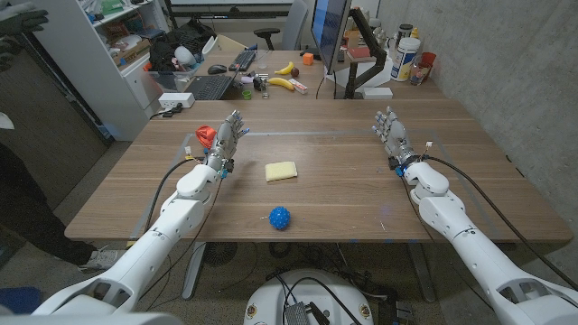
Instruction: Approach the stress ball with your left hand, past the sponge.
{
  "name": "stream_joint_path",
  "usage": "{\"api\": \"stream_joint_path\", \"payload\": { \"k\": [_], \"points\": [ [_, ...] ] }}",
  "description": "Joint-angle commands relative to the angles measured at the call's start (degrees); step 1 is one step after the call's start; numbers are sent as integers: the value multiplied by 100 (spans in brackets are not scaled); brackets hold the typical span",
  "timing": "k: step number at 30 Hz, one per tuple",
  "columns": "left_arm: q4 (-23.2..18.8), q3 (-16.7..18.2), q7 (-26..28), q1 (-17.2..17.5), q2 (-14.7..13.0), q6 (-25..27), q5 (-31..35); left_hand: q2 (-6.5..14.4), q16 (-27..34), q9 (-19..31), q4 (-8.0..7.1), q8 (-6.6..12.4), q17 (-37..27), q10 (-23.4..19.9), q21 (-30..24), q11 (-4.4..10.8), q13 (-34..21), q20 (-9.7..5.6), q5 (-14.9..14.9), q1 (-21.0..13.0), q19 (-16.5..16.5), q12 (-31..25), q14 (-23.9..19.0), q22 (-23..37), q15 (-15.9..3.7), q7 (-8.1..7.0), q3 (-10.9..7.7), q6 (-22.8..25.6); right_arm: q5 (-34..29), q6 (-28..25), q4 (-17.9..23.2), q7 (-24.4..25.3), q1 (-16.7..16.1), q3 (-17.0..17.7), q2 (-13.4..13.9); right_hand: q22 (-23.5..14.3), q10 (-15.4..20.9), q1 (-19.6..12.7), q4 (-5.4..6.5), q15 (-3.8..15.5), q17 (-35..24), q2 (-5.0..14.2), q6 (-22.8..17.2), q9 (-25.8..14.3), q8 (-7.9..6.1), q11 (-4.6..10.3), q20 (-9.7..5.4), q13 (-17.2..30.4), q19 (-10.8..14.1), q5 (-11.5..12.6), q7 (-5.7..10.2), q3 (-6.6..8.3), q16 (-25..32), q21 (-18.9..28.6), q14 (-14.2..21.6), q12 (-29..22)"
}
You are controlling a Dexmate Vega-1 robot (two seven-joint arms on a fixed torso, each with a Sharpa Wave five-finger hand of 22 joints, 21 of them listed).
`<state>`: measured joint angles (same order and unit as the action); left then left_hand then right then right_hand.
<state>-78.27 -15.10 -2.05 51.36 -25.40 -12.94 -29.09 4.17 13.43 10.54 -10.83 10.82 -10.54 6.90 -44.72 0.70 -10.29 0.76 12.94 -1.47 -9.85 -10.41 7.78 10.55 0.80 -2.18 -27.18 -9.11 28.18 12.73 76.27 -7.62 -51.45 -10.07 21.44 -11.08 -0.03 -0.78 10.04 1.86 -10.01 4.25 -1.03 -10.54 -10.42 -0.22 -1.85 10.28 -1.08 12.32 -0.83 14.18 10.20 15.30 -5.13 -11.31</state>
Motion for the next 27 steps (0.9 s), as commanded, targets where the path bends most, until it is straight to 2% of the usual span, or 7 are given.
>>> {"api": "stream_joint_path", "payload": {
  "k": [1, 13, 27],
  "points": [
    [-210, 234, -53, 107, 153, 114, 440, 597, 57, 12, -1, 27, -27, -6, -21, -66, -12, 71, 25, 16, -56, -50, -7, 17, 44, -49, -48, -3, -498, -197, 70, -356, -130, 587, -461, -9, -47, -19, -2, -3, -24, 495, -41, -15, -43, -22, -241, 26, -20, 23, 9, 47, 20, 14, -64, -37],
    [-380, 305, -104, 173, 203, 38, 808, 568, 48, 12, 19, 23, -28, -11, -5, -62, -13, 52, 23, 6, -52, -42, 2, 14, 26, -87, -50, 5, -814, -299, 95, -598, -165, 934, -768, -9, -45, -15, -3, -4, -23, 487, -41, -15, -46, -15, -243, 26, -17, 22, 3, 50, 20, 8, -66, -40],
    [-521, 370, -106, 236, 208, -32, 1124, 553, 37, 13, 30, 14, -27, 0, 15, -42, -13, 40, 25, -6, -58, -32, 16, 11, -7, -108, -56, -8, -1049, -349, 108, -772, -170, 1153, -991, -10, -42, -10, -4, -3, -23, 476, -36, -14, -47, -16, -234, 26, -16, 21, -5, 52, 22, -1, -66, -42]
  ]
}}
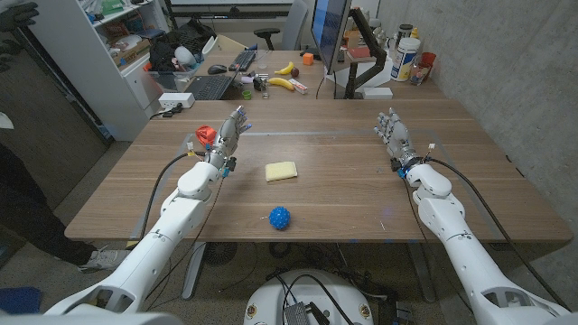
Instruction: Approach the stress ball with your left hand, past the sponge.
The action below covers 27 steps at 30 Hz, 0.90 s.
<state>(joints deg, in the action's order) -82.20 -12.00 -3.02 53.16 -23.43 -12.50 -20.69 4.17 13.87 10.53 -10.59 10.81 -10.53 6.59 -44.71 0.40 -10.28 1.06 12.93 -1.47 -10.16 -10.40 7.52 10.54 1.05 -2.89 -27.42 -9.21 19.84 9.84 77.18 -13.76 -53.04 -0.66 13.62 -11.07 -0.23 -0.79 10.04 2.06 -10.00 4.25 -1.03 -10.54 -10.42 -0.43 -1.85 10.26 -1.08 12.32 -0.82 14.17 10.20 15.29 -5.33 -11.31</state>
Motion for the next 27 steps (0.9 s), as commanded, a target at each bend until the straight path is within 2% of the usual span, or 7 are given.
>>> {"api": "stream_joint_path", "payload": {
  "k": [1, 27],
  "points": [
    [-137, 63, -8, 59, 11, -88, 309, 552, -8, 14, 6, 13, -27, 33, 17, -8, -15, 8, 26, -7, -29, -32, 43, 11, -33, -35, -32, 1, -229, -60, 13, -167, -9, 221, -222, -11, -21, -9, -4, -23, -24, 473, -37, -15, -47, 8, -240, 28, -17, 21, -3, 52, 22, -2, -46, -43],
    [-213, 78, -124, 14, -14, -375, 744, 534, -19, 14, 11, 16, -25, 28, 58, 5, -15, -5, 29, -19, -41, -29, 40, 9, -38, -56, -37, 22, -447, -71, -99, -255, 98, 348, -424, -12, -23, -3, -7, -24, -23, 458, -38, -15, -53, 6, -232, 28, -10, 21, -3, 54, 22, -16, -47, -45]
  ]
}}
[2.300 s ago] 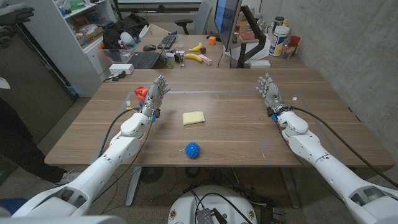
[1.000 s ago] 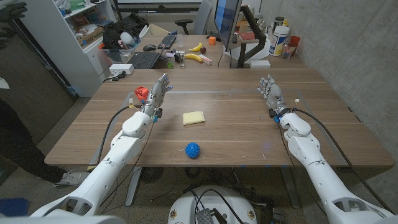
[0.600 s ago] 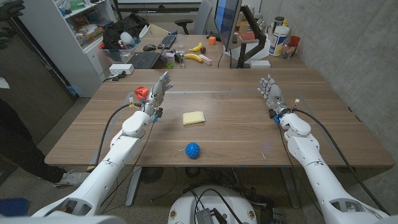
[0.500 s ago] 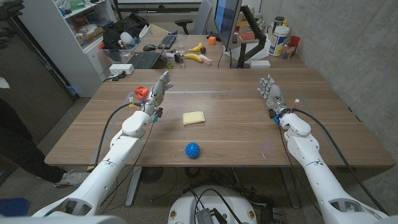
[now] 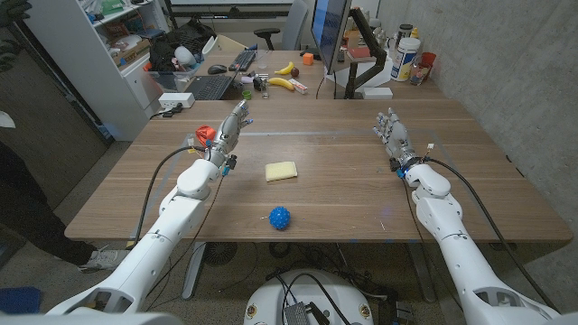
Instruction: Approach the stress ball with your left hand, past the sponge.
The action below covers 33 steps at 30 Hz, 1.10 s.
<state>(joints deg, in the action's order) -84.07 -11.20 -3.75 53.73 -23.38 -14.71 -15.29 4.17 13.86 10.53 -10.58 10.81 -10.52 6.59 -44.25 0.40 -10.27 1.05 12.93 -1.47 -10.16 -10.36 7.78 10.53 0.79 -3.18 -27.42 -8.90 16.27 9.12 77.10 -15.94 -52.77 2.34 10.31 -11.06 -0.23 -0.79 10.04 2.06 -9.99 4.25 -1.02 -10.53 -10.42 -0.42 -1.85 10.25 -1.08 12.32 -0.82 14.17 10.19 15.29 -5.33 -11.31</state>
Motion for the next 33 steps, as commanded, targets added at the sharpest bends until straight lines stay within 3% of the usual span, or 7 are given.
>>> {"api": "stream_joint_path", "payload": {
  "k": [1, 23, 33],
  "points": [
    [-31, -4, -50, -46, -21, -172, 229, 534, -19, 14, 11, 16, -26, 29, 13, 3, -16, -3, 29, -19, -43, -32, 15, 10, -9, -24, -37, -9, -96, 3, -101, -39, 79, 48, -97, -13, -23, -3, -7, -24, -24, 457, -36, -16, -52, 8, -233, 29, -11, 21, 2, 54, 23, -17, -47, -45],
    [-209, -21, -251, -38, -72, -559, 568, 510, -19, 13, 21, 29, -22, 4, 35, 16, -15, -22, 31, -27, -34, -37, -7, 8, -47, -40, -33, 42, -163, 7, -265, -42, 205, 20, -163, -13, -21, 0, -7, -24, -23, 457, -32, -16, -52, 7, -231, 28, -10, 22, 8, 59, 21, -29, -54, -47],
    [-355, -31, -294, -5, -130, -716, 821, 486, -16, 11, 40, 42, -15, -52, 56, 92, -13, -24, 38, -48, -28, -51, -45, 4, -84, -78, -34, 104, -168, 43, -294, -43, 217, 12, -172, -13, -27, 2, -6, -22, -24, 453, -30, -16, -52, 15, -230, 28, -11, 22, 3, 59, 22, -36, -52, -46]
  ]
}}
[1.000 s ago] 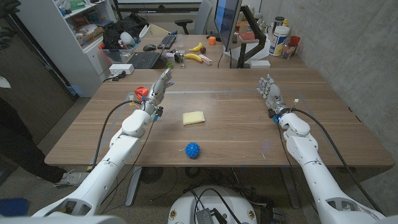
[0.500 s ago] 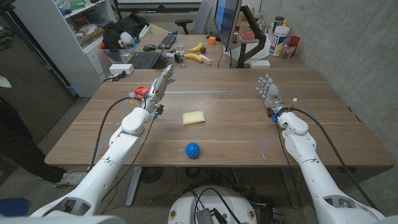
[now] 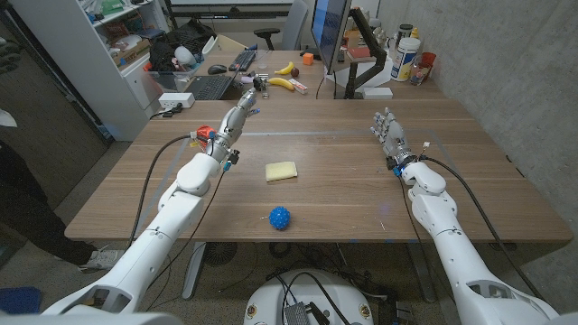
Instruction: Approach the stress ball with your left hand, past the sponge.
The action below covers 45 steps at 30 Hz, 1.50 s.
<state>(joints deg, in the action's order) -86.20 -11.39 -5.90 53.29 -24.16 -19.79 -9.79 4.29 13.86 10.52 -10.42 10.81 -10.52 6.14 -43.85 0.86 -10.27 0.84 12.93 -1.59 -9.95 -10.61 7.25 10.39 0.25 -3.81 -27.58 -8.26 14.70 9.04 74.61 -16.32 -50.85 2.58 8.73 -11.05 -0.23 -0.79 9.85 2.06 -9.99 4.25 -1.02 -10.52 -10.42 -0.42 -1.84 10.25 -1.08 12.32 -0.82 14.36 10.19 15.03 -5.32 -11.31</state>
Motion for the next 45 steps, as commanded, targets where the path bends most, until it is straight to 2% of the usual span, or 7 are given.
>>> {"api": "stream_joint_path", "payload": {
  "k": [1, 18, 22, 34, 45],
  "points": [
    [-159, -13, -81, 45, -56, -225, 300, 473, -18, 11, 25, 41, -15, -5, 19, 42, -13, 4, 39, -38, -51, -25, 12, 18, -26, -12, -18, 40, -10, 50, -43, -5, 24, -13, -15, -14, -27, 2, 13, -21, -24, 454, -28, -16, -52, 13, -233, 29, -9, 22, 3, 40, 22, -10, -52, -46],
    [-475, -10, -76, 126, -107, -434, 823, 462, -2, 9, 33, 68, -10, -109, 51, 105, -12, 6, 51, -58, -50, -48, -72, 16, -91, -46, -22, 157, -3, 56, -1, -4, -14, -9, -6, -15, -26, 8, 15, -20, -25, 450, -32, -16, -55, 13, -232, 29, -5, 21, -1, 39, 24, -19, -51, -48],
    [-530, -4, -85, 142, -105, -460, 905, 466, -1, 10, 38, 90, -7, -157, 63, 174, -11, -7, 59, -75, -17, -47, -111, 15, -116, -122, -34, 271, -1, 69, 0, -6, -21, -3, -4, -15, -26, 8, 15, -18, -25, 450, -34, -16, -56, 10, -232, 29, -3, 21, 0, 40, 24, -21, -51, -48],
    [-662, 3, -147, 180, -131, -601, 1154, 489, -20, 8, 54, 84, -2, -178, 100, 205, -10, -4, 67, -120, -30, -33, -116, 12, -134, -207, -76, 339, 3, 72, 25, -12, -42, 0, 0, -15, -26, 8, 14, -11, -25, 446, -43, -16, -59, 31, -228, 29, -4, 22, 7, 40, 22, -27, -54, -48],
    [-817, 17, -272, 221, -156, -719, 1267, 477, -34, 8, 62, 72, 0, -185, 127, 218, -9, -7, 68, -145, -41, -25, -120, 11, -161, -205, -93, 361, 11, 70, 45, -22, -56, 3, 2, -15, -26, 11, 15, -11, -25, 446, -43, -16, -59, 36, -228, 29, -2, 22, 9, 39, 23, -32, -54, -49]
  ]
}}
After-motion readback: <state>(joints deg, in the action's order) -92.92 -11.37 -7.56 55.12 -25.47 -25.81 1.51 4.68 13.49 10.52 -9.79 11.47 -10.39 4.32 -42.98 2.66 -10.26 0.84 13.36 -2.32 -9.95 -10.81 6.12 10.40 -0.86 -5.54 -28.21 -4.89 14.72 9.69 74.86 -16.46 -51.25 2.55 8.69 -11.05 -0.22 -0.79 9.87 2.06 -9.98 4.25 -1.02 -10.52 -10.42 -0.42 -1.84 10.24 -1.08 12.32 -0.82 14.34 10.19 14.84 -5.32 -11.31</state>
